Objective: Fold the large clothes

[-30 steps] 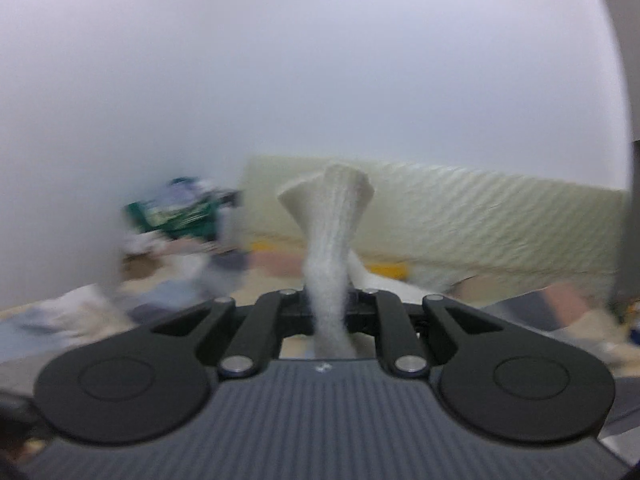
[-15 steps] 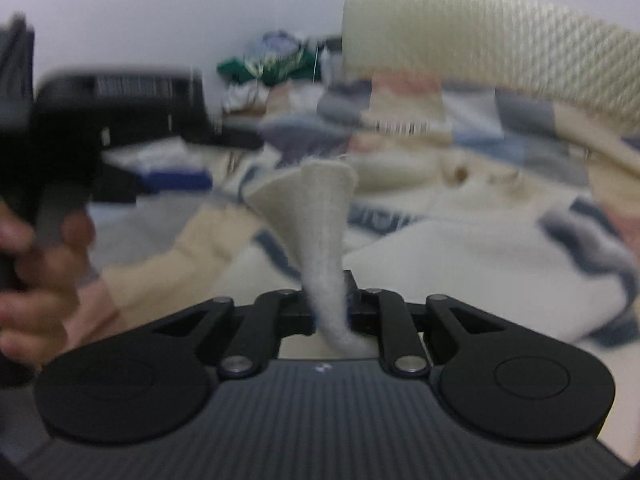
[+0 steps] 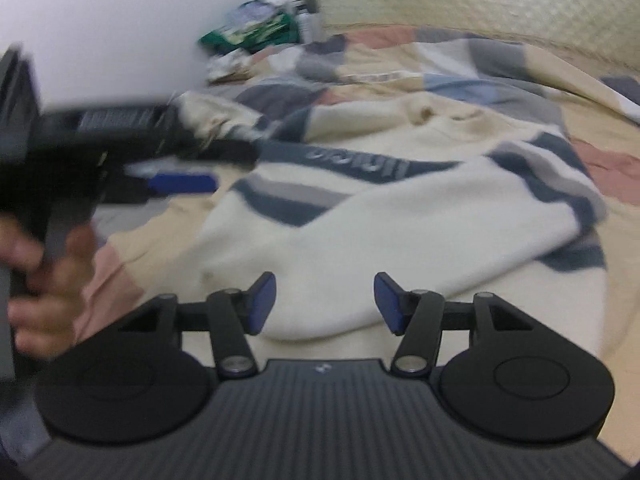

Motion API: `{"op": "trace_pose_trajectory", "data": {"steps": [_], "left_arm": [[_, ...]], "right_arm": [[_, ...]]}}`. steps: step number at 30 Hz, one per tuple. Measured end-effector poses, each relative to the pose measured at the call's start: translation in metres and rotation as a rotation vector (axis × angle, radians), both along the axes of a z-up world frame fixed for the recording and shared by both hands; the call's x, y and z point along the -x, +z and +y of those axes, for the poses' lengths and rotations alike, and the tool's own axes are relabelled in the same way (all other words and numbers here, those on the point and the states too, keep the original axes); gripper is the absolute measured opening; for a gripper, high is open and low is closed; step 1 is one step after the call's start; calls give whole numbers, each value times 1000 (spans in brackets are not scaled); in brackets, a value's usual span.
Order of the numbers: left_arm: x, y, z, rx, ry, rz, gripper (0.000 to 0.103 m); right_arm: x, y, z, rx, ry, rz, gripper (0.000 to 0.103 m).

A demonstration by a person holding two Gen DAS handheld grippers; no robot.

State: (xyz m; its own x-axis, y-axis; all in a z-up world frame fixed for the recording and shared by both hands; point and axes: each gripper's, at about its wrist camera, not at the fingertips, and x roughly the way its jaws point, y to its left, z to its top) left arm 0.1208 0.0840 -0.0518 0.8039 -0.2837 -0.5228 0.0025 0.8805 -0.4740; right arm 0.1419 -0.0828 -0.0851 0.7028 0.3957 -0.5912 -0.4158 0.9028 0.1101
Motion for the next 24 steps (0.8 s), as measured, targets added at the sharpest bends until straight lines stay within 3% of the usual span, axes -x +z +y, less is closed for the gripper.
{"op": "trace_pose_trajectory", "data": {"steps": [5,8,11,19,22,24], "left_arm": [[-22,-27,-18,-81,-44,118,53],[-36,-46,-29,-175,-48,210,47],[-46,-63,-31,-230,-53,298,43],[-44,-60,-23,-202,-16,270,41],[-40,-47,-4,-231,65,251,42],[-45,-40,22,-209,131,256,44]], "right_arm": [[-41,-6,-23,-85,-205,30,56],[-61,-13,-23,-42,-235,-19,55],[-71,-27,-30,-54,-248,29,54],[-72,-38,-39,-77,-251,98,52],[-70,-46,-33,-26,-236,119,52],[-69,-44,-33,-21,-235,129,52]]}}
